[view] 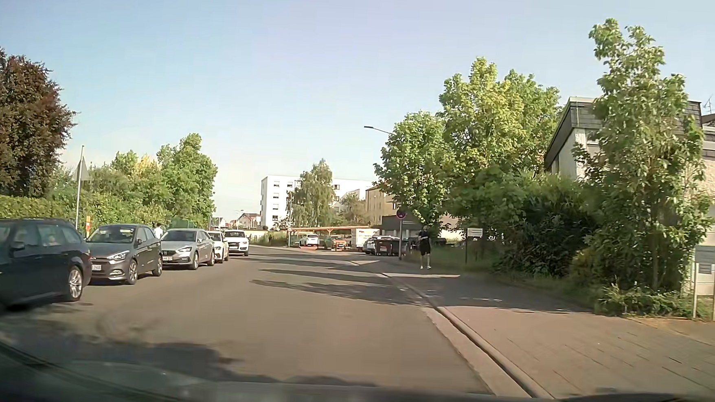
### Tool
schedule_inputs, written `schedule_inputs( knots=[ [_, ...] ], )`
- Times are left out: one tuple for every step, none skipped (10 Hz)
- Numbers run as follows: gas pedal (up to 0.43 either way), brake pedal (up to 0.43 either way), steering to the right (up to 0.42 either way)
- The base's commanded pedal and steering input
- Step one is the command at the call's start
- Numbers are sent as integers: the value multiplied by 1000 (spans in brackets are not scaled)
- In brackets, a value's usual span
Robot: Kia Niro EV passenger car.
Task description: Follow the waypoints while adhering to traffic rules and regulations
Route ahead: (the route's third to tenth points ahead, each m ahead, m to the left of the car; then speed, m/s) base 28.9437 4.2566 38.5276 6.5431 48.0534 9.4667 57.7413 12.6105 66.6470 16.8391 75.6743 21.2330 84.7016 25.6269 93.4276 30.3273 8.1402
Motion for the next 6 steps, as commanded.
schedule_inputs(
  knots=[
    [47, 12, -35],
    [47, 12, -35],
    [47, 12, -35],
    [47, 12, -35],
    [47, 12, -34],
    [47, 12, -34]
  ],
)
